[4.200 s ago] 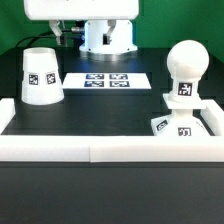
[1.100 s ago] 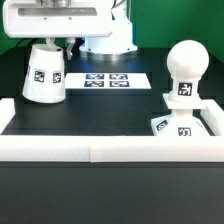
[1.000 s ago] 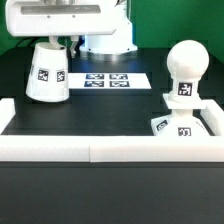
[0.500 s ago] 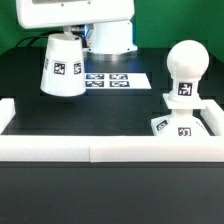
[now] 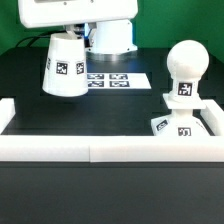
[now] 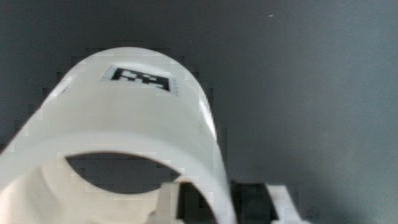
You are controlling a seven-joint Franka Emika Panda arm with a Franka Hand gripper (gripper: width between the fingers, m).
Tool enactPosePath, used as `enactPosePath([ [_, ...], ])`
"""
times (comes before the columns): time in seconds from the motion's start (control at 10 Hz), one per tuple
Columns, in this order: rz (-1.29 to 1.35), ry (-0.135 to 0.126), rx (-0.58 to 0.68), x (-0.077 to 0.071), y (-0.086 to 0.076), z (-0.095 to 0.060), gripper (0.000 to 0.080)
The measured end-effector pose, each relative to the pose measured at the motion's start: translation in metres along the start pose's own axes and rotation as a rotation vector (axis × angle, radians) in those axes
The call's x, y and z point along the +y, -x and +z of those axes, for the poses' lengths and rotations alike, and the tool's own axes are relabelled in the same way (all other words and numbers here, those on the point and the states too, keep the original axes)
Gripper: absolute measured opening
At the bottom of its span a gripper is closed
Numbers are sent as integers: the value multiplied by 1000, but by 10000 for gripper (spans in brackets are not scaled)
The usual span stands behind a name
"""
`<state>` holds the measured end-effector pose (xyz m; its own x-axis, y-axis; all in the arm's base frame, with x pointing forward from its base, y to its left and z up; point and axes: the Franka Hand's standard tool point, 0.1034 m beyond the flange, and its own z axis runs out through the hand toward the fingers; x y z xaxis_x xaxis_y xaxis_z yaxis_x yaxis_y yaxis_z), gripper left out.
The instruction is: Assemble lamp
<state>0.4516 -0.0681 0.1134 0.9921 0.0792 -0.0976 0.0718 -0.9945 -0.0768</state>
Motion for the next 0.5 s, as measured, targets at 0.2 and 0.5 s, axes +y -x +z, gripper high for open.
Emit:
enactPosePath([
  [0.2,-33,-9,-1,-17,-13,-11,46],
  [0.5,-71,-18,19,-40,-47,-42,46],
])
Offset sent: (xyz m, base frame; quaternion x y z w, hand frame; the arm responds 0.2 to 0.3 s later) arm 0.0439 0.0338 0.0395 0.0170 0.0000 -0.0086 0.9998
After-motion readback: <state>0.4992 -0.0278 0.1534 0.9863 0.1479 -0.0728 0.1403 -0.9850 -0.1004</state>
